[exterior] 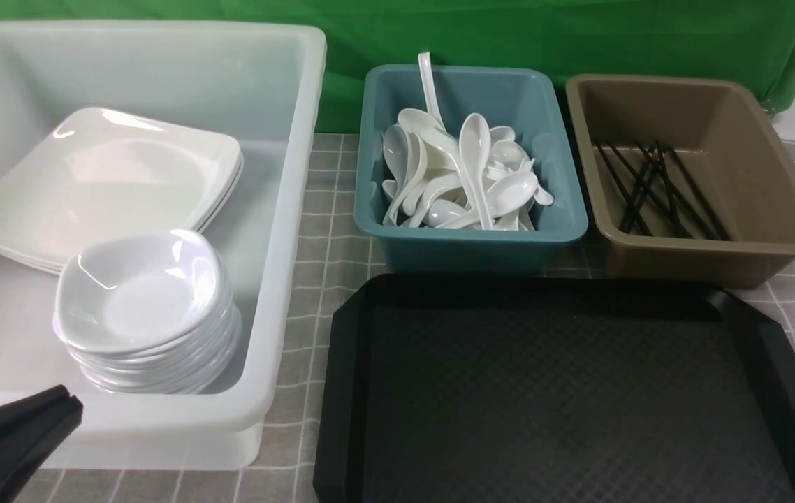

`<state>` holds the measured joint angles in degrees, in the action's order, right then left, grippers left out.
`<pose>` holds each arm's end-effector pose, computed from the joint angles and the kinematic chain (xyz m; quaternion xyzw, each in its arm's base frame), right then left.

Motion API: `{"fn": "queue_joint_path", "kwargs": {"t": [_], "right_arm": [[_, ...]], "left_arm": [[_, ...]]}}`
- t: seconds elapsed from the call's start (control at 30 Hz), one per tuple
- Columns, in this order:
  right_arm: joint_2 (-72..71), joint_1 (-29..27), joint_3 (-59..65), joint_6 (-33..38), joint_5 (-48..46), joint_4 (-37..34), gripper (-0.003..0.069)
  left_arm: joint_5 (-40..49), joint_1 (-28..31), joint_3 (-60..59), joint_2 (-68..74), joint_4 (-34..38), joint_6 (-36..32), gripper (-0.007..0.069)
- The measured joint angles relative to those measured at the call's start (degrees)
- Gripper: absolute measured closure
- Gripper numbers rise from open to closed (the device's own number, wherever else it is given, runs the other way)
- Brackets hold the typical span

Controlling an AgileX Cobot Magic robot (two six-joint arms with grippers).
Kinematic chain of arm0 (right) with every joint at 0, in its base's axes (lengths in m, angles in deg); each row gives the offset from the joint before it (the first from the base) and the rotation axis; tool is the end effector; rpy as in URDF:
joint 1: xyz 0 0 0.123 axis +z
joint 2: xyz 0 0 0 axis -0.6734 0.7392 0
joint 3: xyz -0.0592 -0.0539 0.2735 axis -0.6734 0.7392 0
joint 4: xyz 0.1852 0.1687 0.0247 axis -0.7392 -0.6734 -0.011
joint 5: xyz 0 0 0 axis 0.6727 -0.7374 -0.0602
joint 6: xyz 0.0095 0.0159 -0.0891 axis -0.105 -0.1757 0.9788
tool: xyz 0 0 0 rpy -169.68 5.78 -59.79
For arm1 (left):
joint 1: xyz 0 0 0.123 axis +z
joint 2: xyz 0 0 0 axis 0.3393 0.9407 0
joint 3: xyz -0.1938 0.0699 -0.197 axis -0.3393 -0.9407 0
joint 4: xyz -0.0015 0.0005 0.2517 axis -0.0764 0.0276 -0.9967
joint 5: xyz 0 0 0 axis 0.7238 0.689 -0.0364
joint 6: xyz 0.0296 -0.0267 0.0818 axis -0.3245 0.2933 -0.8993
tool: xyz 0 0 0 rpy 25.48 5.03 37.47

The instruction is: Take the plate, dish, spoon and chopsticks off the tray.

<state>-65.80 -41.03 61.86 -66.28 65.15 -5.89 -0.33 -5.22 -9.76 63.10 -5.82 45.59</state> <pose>0.0555 0.0049 0.1889 -0.0369 0.7619 0.0095 0.6466 0.0499 -0.0364 0.2813 0.3160 0.6825 -0.0885 0.6531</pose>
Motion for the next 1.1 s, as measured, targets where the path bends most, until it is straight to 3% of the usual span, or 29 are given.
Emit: {"fn": "queue_joint_path", "kwargs": {"t": [0.57,0.83,0.97,1.07,1.1], "right_arm": [[0.0,0.0,0.0,0.0,0.0,0.0,0.0615],[0.0,0.0,0.0,0.0,0.0,0.0,0.0603],[0.0,0.0,0.0,0.0,0.0,0.0,0.0595],[0.0,0.0,0.0,0.0,0.1,0.0,0.0589],[0.0,0.0,0.0,0.0,0.1,0.0,0.0585]], "left_arm": [[-0.2,0.0,0.0,0.0,-0.7,-0.4,0.0615],[-10.9,0.1,-0.3,0.0,-3.5,-1.1,0.0615],[-22.3,5.0,-4.7,-1.7,-7.2,7.4,0.0615],[-24.4,10.0,-8.0,-3.8,-9.4,12.9,0.0615],[-24.4,14.5,-10.6,-5.7,-10.6,16.6,0.0615]]}}
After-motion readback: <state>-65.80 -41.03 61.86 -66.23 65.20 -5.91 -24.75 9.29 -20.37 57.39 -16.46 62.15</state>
